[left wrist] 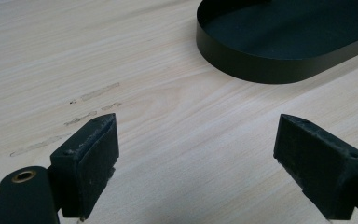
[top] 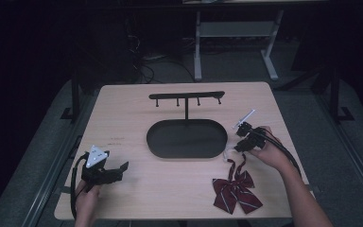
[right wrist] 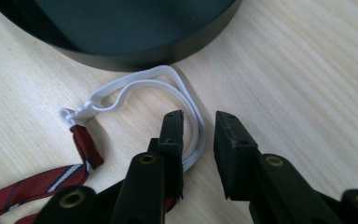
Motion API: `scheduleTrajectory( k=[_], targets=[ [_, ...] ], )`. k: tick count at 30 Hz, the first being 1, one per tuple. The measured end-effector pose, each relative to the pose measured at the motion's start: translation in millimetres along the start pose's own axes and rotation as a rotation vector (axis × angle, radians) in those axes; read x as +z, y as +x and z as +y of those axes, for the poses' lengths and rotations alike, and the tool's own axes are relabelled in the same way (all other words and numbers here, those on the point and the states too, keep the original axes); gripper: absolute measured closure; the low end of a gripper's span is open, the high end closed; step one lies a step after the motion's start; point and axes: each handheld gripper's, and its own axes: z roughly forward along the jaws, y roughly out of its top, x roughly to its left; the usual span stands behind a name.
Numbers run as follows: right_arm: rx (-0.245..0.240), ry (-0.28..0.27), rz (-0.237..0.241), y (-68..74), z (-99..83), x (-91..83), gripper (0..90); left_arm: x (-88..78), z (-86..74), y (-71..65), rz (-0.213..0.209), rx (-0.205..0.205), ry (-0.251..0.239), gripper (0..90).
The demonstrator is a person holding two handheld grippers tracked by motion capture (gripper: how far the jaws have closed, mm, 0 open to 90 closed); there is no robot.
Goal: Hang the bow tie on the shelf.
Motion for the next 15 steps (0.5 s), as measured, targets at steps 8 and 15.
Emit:
scheduleTrajectory(
  k=[8,15],
  targets=[
    [-0.012,0.019,-0.010,1.9,-0.8,3.6,83.1,0.2,0.1,-0.3,-0.001,-0.001,-0.001,13.6],
    [-0.009,0.024,0.008,2.5,-4.4,2.3,87.4,-0.3,0.1,0.5,0.001,-0.001,0.001,13.6]
  ],
)
